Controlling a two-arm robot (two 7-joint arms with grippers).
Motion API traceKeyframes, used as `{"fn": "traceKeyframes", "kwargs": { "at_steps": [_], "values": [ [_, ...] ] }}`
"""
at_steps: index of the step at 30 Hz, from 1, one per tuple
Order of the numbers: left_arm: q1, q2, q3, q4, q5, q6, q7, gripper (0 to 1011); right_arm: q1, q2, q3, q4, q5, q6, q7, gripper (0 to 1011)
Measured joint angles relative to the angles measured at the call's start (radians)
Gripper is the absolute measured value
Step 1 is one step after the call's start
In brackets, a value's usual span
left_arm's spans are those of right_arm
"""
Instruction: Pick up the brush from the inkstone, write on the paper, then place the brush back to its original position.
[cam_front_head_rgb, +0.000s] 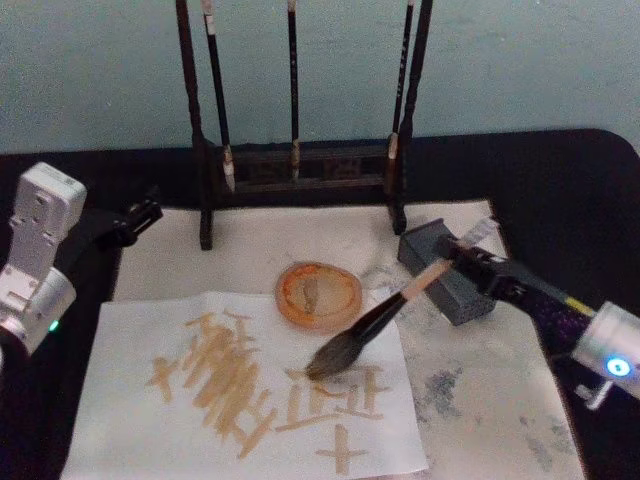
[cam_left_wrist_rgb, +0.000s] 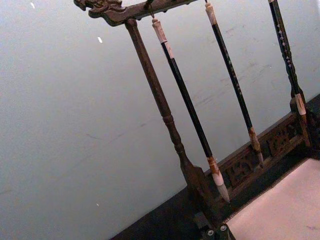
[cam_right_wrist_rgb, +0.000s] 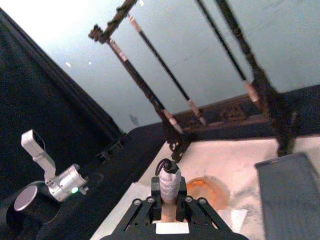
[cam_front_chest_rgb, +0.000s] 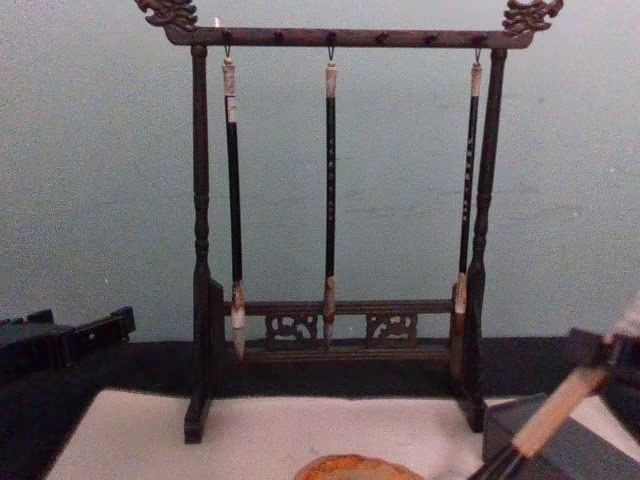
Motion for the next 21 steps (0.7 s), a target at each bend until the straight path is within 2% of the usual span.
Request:
{"fn": "traceKeyframes", "kwargs": {
  "at_steps": [7, 11, 17, 21],
  "values": [
    [0.000, 0.000, 0.000, 0.000, 0.000, 0.000, 0.000, 1002, -0.061, 0.041, 0.063, -0.032, 0.060, -0.017, 0.029, 176],
    [0.000, 0.000, 0.000, 0.000, 0.000, 0.000, 0.000, 1002, -0.081, 0.055, 0.083, -0.066, 0.070, -0.032, 0.035, 176],
    [0.000, 0.000, 0.000, 0.000, 0.000, 0.000, 0.000, 1002, -0.080, 0.058, 0.092, -0.117, 0.062, -0.048, 0.043, 176],
    [0.000, 0.000, 0.000, 0.000, 0.000, 0.000, 0.000, 1002, -0.061, 0.048, 0.078, -0.143, 0.039, -0.050, 0.042, 176]
  ]
}}
